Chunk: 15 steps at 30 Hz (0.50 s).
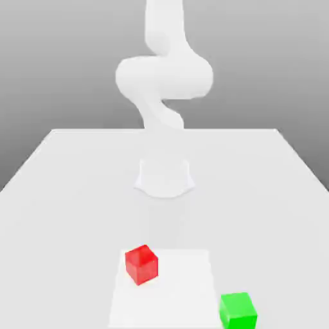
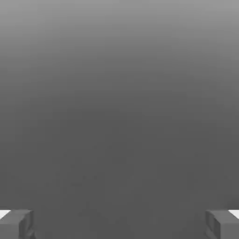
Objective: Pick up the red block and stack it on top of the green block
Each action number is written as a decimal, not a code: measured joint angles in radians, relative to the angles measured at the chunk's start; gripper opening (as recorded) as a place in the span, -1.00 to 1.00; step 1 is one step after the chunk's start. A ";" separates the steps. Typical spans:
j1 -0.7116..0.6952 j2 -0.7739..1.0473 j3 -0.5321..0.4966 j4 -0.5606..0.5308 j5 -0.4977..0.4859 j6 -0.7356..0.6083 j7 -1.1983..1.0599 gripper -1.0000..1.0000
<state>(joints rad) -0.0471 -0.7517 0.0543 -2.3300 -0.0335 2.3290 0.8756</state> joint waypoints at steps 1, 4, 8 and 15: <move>-0.017 0.022 0.020 -0.013 -0.016 0.012 0.034 0.00; -0.072 0.087 0.077 -0.049 -0.057 0.047 0.126 0.00; -0.141 0.177 0.138 -0.096 -0.107 0.090 0.244 0.00; -0.245 0.342 0.209 -0.177 -0.186 0.165 0.442 0.00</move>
<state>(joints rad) -0.2922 -0.4100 0.2630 -2.5070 -0.2193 2.4941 1.3176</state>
